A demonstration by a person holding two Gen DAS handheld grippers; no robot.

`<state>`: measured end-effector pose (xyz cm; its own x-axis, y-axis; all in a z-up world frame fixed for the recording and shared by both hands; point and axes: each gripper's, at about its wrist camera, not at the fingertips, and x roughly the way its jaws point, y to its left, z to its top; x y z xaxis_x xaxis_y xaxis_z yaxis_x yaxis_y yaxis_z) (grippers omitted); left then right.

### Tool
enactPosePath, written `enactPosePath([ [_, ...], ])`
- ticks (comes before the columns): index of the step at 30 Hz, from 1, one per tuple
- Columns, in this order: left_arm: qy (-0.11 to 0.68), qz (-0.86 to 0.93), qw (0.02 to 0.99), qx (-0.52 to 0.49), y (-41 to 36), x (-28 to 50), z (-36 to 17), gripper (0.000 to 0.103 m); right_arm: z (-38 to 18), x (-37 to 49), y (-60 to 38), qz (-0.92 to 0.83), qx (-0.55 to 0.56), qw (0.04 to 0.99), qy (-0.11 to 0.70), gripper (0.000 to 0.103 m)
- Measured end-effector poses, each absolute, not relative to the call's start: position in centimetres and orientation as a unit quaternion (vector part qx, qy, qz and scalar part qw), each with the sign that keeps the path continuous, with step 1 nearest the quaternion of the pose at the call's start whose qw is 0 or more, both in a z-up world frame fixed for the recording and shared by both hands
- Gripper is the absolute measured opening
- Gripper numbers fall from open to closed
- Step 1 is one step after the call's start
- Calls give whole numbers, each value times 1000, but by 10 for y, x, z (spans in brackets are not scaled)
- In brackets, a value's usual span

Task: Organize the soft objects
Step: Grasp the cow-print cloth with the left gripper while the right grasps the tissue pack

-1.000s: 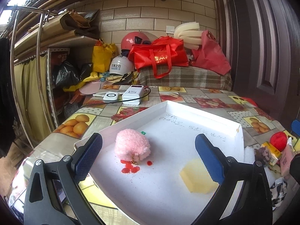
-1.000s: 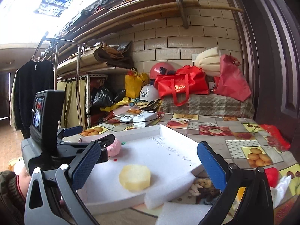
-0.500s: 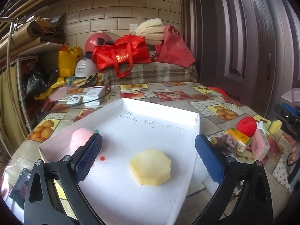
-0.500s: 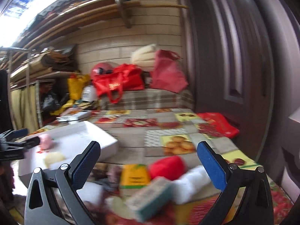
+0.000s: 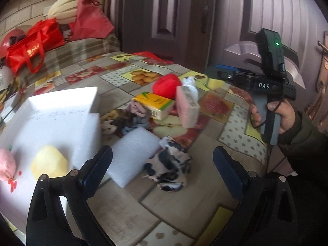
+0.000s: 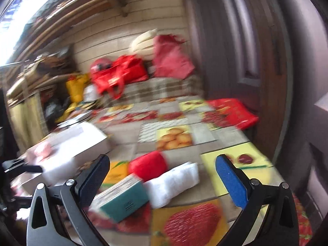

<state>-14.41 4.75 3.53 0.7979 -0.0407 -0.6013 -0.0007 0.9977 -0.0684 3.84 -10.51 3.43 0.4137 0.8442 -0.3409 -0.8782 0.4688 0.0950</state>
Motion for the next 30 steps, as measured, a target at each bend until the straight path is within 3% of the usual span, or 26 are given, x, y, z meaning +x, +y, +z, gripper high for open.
enactPosePath([
  [4,392,-31,919,-26,30,-128,15,93,17,16,-76,551,-149,790,225,103],
  [11,409,-35,909,-70,48,-104,12,93,-4,18,-37,527,-204,768,301,100],
  [13,416,-31,908,-48,45,-95,10,93,-8,25,-29,521,-204,765,318,80],
  [14,423,-30,905,-38,43,-89,7,79,-10,29,-28,520,-201,761,331,51],
  [15,436,-25,899,-35,45,-83,2,68,-11,34,-29,520,-194,759,340,40],
  [18,421,-17,906,-48,57,-81,5,57,-10,40,-37,519,-178,761,345,30],
  [24,402,-13,914,-59,57,-104,13,58,-10,43,-49,524,-155,763,346,29],
  [30,436,1,898,-62,61,-95,6,58,-8,44,-47,523,-151,766,343,29],
])
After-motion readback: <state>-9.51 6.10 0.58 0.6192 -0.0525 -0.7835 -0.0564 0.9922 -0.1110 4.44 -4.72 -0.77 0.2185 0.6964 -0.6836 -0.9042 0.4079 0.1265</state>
